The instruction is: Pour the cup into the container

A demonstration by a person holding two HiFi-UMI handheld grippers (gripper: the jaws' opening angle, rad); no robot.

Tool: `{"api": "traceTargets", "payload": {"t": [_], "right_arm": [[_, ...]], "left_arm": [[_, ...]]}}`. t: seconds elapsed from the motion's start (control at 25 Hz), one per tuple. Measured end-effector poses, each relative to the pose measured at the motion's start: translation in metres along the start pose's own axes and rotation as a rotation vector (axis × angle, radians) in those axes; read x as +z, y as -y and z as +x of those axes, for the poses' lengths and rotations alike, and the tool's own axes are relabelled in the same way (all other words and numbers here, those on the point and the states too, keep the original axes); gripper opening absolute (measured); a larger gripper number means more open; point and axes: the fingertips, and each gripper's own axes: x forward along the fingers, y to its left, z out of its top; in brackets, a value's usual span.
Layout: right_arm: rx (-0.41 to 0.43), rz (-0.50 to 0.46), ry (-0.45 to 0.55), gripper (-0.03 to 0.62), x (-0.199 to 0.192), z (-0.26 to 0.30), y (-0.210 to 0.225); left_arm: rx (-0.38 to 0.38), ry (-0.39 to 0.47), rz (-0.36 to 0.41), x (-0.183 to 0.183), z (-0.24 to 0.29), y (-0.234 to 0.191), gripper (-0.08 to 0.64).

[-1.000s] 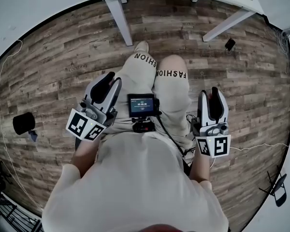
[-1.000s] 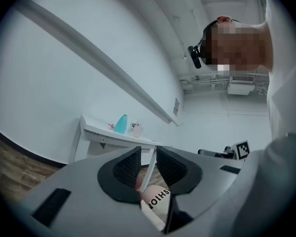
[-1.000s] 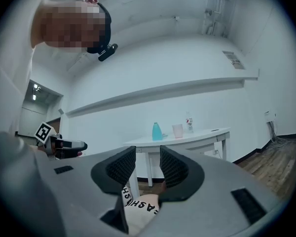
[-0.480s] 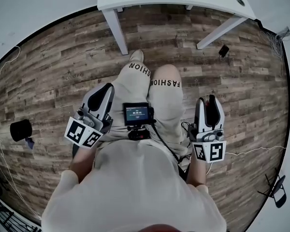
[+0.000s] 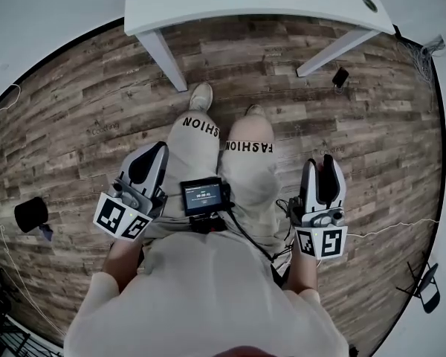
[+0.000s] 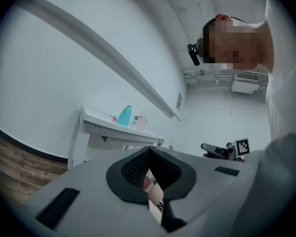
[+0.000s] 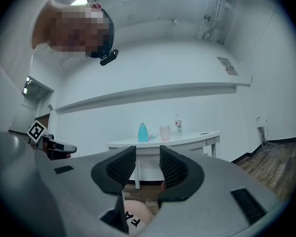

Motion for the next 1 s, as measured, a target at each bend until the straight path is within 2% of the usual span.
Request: {"api": "traceTargets", "payload": {"t": [0.4, 0.76, 1.0], "right_arm": [[-0.013, -0.023, -0.023, 0.138, -0.007, 0.037, 0.017], [-0.053, -0.069, 0.007, 0.138, 0.012, 0.050, 0.037], [-0.078, -0.087, -0.016, 0.138, 0.004, 0.055, 0.047]], "left_arm": [[-0.035, -0.027, -0.016, -0.002, 0.040, -0.029, 0.012], [-0.076, -0.021, -0.024, 0.012, 0.071, -0.031, 0.012], [-0.099, -0.029, -0.003, 0.014, 0.089, -0.033, 0.012]]}}
